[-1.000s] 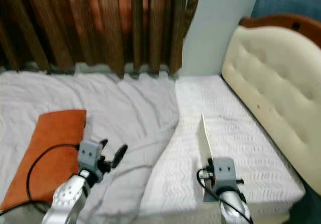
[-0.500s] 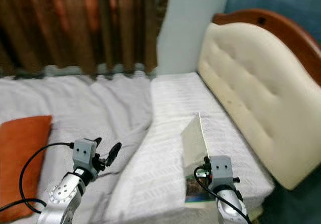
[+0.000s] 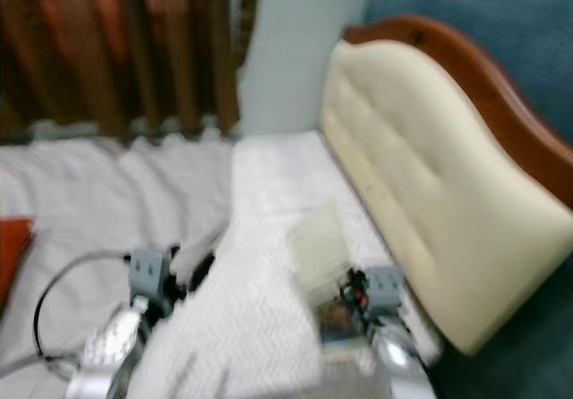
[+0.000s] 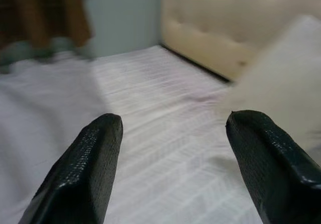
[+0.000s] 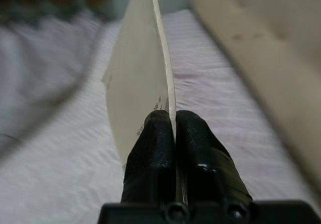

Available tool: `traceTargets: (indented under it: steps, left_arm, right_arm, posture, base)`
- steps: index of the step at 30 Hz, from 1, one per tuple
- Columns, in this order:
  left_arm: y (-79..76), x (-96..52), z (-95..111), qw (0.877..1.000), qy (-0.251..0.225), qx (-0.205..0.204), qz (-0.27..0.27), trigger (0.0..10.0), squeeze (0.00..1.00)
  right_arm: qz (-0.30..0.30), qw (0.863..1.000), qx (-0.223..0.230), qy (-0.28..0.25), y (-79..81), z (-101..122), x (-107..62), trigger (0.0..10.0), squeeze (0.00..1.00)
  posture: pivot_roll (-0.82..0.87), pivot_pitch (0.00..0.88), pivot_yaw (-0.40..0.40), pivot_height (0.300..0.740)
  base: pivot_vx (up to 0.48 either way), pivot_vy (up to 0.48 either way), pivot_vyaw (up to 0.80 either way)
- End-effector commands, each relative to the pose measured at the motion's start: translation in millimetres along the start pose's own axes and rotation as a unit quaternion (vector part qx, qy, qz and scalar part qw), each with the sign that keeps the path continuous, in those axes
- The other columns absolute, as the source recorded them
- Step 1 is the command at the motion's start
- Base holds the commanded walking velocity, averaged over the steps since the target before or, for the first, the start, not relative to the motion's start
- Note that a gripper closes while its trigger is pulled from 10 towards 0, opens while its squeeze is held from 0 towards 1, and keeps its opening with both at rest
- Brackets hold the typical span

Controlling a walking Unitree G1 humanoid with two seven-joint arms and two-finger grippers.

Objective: Clean up the room

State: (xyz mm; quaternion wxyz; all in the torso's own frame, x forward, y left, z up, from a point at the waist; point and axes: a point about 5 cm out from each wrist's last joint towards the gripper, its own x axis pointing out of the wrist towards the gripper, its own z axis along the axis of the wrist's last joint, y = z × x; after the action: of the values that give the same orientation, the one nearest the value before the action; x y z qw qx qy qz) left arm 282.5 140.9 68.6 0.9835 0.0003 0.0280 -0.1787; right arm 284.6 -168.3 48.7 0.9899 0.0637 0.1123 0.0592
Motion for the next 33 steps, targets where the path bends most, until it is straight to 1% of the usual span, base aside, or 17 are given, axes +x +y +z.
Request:
traceTargets:
  steps: [1, 3, 4, 8, 9, 10, 11, 12, 15, 17, 18, 21, 25, 27, 31, 32, 33]
  left_arm:
    - [-0.2, 0.0, 2, 1.000, 0.002, 0.007, -0.011, 10.0, 0.00]
    - [0.9, -1.0, 3, 1.000, 0.000, 0.008, -0.011, 10.0, 0.00]
    - [2.4, -4.0, 5, 1.000, 0.001, 0.011, -0.019, 10.0, 0.00]
    - [-5.3, -33.4, 11, 0.992, 0.025, 0.005, -0.127, 10.0, 0.00]
    - [-5.3, -33.4, 11, 0.992, 0.025, 0.005, -0.127, 10.0, 0.00]
    - [-9.4, -55.5, 12, 0.982, 0.050, 0.015, -0.183, 10.0, 0.00]
    - [-8.4, -67.6, 10, 0.977, 0.064, 0.036, -0.199, 10.0, 0.00]
    - [-8.4, -67.6, 10, 0.977, 0.064, 0.036, -0.199, 10.0, 0.00]
    - [-1.5, -103.0, 10, 0.972, 0.088, 0.070, -0.209, 10.0, 0.00]
    - [10.3, -122.0, 6, 0.977, 0.107, 0.068, -0.171, 10.0, 0.00]
    - [10.3, -122.0, 6, 0.977, 0.107, 0.068, -0.171, 10.0, 0.00]
    - [18.2, -143.8, 16, 0.985, 0.106, 0.090, -0.105, 10.0, 0.00]
    - [15.0, -149.6, 20, 0.986, 0.106, 0.087, -0.091, 10.0, 0.00]
    - [10.6, -152.0, 21, 0.989, 0.099, 0.076, -0.078, 10.0, 0.00]
    - [3.4, -152.7, 21, 0.990, 0.094, 0.065, -0.083, 10.0, 0.00]
    - [-8.1, -155.8, 19, 0.988, 0.080, 0.075, -0.109, 10.0, 0.00]
    - [-8.1, -155.8, 19, 0.988, 0.080, 0.075, -0.109, 10.0, 0.00]
  right_arm:
    - [0.063, 0.996, 0.061, -0.033, 25.1, 30, 21.3, 0.0, 0.00]
    - [0.077, 0.994, 0.075, -0.032, 31.7, 33, 24.8, 0.0, 0.00]
    - [0.102, 0.989, 0.101, -0.028, 43.9, 39, 33.8, 0.0, 0.00]
    - [0.162, 0.957, 0.238, 0.040, 82.9, 38, 62.5, 0.0, 0.00]
    - [0.162, 0.957, 0.238, 0.040, 82.9, 38, 62.5, 0.0, 0.00]
    - [0.162, 0.943, 0.282, 0.077, 92.9, 24, 64.4, 0.0, 0.00]
    - [0.159, 0.938, 0.294, 0.096, 97.9, 14, 62.8, 0.0, 0.00]
    - [0.159, 0.938, 0.294, 0.096, 97.9, 14, 62.8, 0.0, 0.00]
    - [0.146, 0.934, 0.299, 0.129, 108.4, -6, 57.1, 0.0, 0.00]
    - [0.122, 0.939, 0.289, 0.142, 109.4, -17, 53.9, 0.0, 0.00]
    - [0.122, 0.939, 0.289, 0.142, 109.4, -17, 53.9, 0.0, 0.00]
    - [0.092, 0.962, 0.226, 0.121, 108.2, -13, 57.2, 0.0, 0.00]
    - [0.069, 0.968, 0.223, 0.090, 100.5, -1, 63.1, 0.0, 0.00]
    - [0.036, 0.964, 0.259, 0.055, 87.5, 18, 71.7, 0.0, 0.00]
    - [0.022, 0.961, 0.272, 0.036, 78.0, 34, 77.7, 0.0, 0.00]
    - [0.006, 0.962, 0.274, 0.020, 68.0, 43, 80.5, 0.0, 0.00]
    - [0.006, 0.962, 0.274, 0.020, 68.0, 43, 80.5, 0.0, 0.00]
  posture:
    - [0.03, 0.013, -0.048, 0.740]
    - [0.03, 0.013, -0.048, 0.740]
    - [0.06, 0.070, -0.040, 0.740]
    - [0.17, 0.226, -0.032, 0.740]
    - [0.17, 0.226, -0.032, 0.740]
    - [0.23, 0.309, -0.014, 0.740]
    - [0.26, 0.354, 0.002, 0.740]
    - [0.26, 0.354, 0.002, 0.740]
    - [0.32, 0.439, 0.025, 0.740]
    - [0.33, 0.476, 0.033, 0.740]
    - [0.33, 0.476, 0.033, 0.740]
    - [0.34, 0.518, 0.019, 0.740]
    - [0.33, 0.516, 0.011, 0.740]
    - [0.32, 0.505, -0.005, 0.740]
    - [0.31, 0.500, -0.008, 0.740]
    - [0.29, 0.487, -0.024, 0.740]
    - [0.29, 0.487, -0.024, 0.740]
  base:
    - [0.000, 0.000, 0.00]
    - [0.000, 0.000, 0.00]
    - [0.000, 0.000, 0.00]
    - [0.000, 0.000, 0.00]
    - [0.000, 0.000, 0.00]
    - [0.000, 0.000, 0.00]
    - [0.000, 0.000, 0.00]
    - [0.000, 0.000, 0.00]
    - [0.000, 0.000, 0.00]
    - [0.000, 0.000, 0.00]
    - [0.000, 0.000, 0.00]
    - [0.000, 0.000, 0.00]
    - [0.000, 0.000, 0.00]
    - [0.000, 0.000, 0.00]
    - [0.000, 0.000, 0.00]
    - [0.000, 0.000, 0.00]
    - [0.000, 0.000, 0.00]
